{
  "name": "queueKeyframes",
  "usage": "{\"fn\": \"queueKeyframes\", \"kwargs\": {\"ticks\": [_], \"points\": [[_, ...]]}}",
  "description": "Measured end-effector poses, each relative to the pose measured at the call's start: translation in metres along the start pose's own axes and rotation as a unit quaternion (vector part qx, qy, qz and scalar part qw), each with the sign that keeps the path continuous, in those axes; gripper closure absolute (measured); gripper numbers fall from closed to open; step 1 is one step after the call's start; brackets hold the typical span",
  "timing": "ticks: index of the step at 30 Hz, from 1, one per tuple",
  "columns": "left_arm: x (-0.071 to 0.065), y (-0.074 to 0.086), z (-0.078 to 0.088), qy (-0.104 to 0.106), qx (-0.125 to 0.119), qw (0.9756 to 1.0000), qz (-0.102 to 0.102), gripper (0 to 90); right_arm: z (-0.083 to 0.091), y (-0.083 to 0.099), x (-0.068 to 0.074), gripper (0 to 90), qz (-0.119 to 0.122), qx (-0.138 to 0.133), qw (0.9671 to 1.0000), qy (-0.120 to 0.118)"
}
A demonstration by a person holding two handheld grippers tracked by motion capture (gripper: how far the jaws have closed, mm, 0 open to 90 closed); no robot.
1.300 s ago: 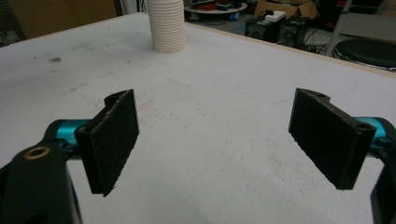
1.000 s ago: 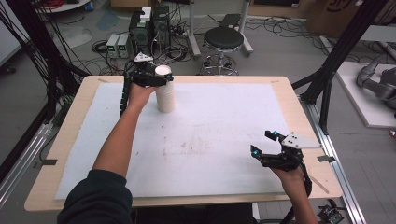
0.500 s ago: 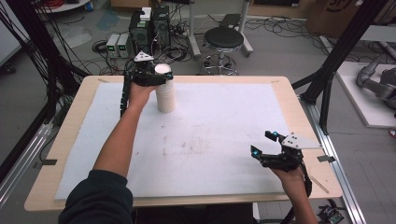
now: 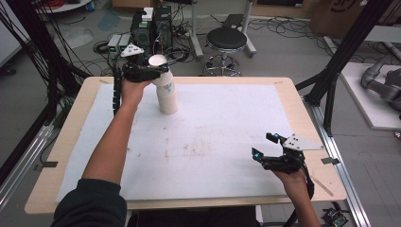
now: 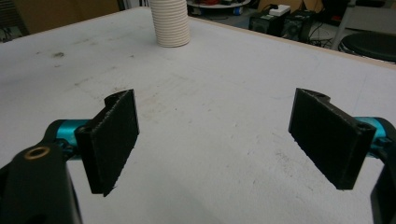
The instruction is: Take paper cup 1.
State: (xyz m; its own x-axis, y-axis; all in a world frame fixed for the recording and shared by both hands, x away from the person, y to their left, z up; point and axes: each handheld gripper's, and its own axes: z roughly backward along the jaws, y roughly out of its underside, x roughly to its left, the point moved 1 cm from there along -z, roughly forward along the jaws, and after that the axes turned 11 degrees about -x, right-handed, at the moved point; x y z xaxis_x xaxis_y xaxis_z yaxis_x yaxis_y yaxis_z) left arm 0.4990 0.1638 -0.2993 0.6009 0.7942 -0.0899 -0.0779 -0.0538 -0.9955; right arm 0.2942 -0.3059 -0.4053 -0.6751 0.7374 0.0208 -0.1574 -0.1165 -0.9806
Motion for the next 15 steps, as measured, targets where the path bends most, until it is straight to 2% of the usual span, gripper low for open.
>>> {"fn": "queueKeyframes", "kwargs": {"ticks": [8,10,12,15], "points": [[-0.009,-0.028,0.018,0.008,-0.036,0.9992,-0.014,35.0,-0.002,0.000,0.000,16.4,-0.001,0.001,1.0000,-0.004],[-0.010,-0.032,0.024,0.008,-0.045,0.9989,-0.009,35.1,-0.002,0.000,0.001,16.4,-0.002,0.002,1.0000,-0.006],[-0.011,-0.035,0.032,0.018,-0.045,0.9988,-0.004,35.2,-0.002,0.000,0.002,16.4,-0.002,0.001,1.0000,-0.009],[-0.016,-0.035,0.043,0.028,-0.055,0.9981,-0.006,35.4,-0.003,0.000,0.003,16.4,-0.008,-0.003,0.9996,-0.025]]}}
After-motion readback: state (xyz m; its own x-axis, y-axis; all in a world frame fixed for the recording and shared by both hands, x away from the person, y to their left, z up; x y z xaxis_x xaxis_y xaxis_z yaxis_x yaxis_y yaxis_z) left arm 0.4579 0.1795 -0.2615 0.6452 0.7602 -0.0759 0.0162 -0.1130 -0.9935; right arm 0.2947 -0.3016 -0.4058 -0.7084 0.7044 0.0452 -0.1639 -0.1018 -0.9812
